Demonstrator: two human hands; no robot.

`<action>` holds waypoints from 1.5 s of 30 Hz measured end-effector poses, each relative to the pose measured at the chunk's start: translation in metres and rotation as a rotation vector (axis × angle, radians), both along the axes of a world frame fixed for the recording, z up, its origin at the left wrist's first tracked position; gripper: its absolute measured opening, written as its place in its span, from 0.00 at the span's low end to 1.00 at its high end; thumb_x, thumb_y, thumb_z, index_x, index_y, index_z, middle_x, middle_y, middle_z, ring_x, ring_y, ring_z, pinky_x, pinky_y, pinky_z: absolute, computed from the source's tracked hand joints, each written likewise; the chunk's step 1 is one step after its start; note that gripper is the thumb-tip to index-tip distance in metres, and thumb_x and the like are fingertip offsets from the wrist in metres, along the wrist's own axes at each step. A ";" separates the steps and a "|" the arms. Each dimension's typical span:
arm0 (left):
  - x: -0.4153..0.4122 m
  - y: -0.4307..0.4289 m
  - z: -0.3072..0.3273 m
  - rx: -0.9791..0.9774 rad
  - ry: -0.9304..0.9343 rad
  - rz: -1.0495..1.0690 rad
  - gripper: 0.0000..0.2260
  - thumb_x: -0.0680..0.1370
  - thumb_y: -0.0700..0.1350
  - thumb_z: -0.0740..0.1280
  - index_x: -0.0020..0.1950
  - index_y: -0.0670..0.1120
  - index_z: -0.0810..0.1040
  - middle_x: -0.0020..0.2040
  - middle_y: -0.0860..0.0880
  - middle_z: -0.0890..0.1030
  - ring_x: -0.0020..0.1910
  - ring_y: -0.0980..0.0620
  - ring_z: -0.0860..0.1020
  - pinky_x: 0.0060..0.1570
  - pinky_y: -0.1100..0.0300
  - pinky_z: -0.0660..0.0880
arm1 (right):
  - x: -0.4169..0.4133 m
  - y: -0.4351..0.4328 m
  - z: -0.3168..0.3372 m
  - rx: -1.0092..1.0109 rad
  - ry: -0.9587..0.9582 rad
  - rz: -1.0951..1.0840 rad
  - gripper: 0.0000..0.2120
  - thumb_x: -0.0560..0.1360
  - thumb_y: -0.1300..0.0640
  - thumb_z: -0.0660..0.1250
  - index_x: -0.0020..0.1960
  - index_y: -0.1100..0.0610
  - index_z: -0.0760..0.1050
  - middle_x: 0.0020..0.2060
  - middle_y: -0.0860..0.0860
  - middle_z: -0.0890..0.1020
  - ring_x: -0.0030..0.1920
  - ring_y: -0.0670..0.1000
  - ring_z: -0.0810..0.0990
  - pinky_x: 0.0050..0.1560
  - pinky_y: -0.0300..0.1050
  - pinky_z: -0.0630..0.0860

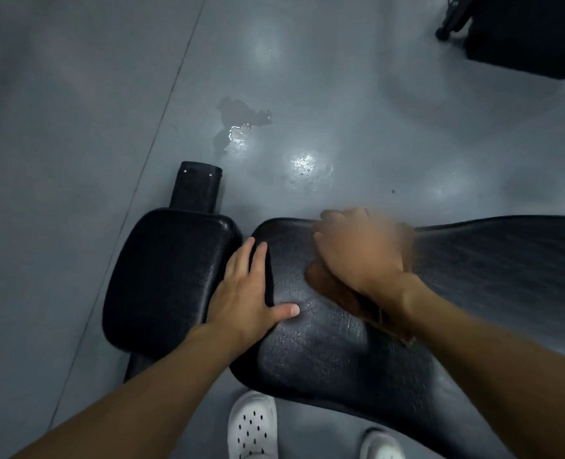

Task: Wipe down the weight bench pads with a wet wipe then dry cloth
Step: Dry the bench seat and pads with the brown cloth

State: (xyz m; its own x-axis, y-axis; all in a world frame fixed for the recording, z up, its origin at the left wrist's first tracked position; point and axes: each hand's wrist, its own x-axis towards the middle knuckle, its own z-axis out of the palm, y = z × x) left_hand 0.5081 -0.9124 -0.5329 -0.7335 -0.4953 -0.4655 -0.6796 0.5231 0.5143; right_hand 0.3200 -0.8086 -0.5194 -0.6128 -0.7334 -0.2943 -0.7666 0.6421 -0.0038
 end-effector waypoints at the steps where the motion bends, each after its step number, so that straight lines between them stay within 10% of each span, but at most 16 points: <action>1: 0.001 0.002 0.000 -0.008 0.005 0.010 0.52 0.69 0.64 0.73 0.80 0.50 0.43 0.80 0.53 0.40 0.78 0.52 0.42 0.76 0.51 0.53 | -0.006 0.007 0.001 0.000 0.000 0.050 0.28 0.77 0.32 0.47 0.68 0.45 0.69 0.61 0.54 0.74 0.59 0.61 0.74 0.63 0.56 0.66; 22: 0.015 -0.016 -0.028 -0.052 0.221 -0.086 0.53 0.67 0.67 0.73 0.80 0.48 0.49 0.80 0.54 0.49 0.78 0.50 0.55 0.74 0.53 0.59 | 0.021 -0.028 -0.024 -0.113 0.138 -0.018 0.25 0.77 0.37 0.52 0.63 0.50 0.74 0.59 0.57 0.76 0.60 0.62 0.75 0.62 0.56 0.66; 35: 0.073 -0.082 -0.064 -0.359 0.506 -0.242 0.08 0.79 0.43 0.60 0.57 0.49 0.66 0.56 0.53 0.68 0.54 0.54 0.69 0.52 0.60 0.64 | 0.060 -0.101 -0.037 -0.112 -0.028 0.201 0.21 0.71 0.40 0.58 0.55 0.48 0.80 0.58 0.51 0.80 0.59 0.56 0.78 0.61 0.54 0.74; 45: 0.103 -0.080 -0.071 -0.360 0.473 -0.300 0.12 0.82 0.45 0.56 0.66 0.46 0.67 0.70 0.48 0.69 0.69 0.52 0.67 0.65 0.60 0.63 | 0.140 -0.073 -0.044 -0.135 0.075 0.496 0.20 0.61 0.31 0.45 0.30 0.43 0.67 0.47 0.52 0.83 0.49 0.55 0.79 0.52 0.48 0.73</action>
State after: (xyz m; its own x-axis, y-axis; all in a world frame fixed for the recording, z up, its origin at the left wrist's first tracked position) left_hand 0.6107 -0.9919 -0.6043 -0.9484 -0.3020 0.0965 -0.2217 0.8494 0.4789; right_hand 0.4603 -0.8814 -0.5633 -0.1974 -0.9695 -0.1456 -0.9800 0.1988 0.0051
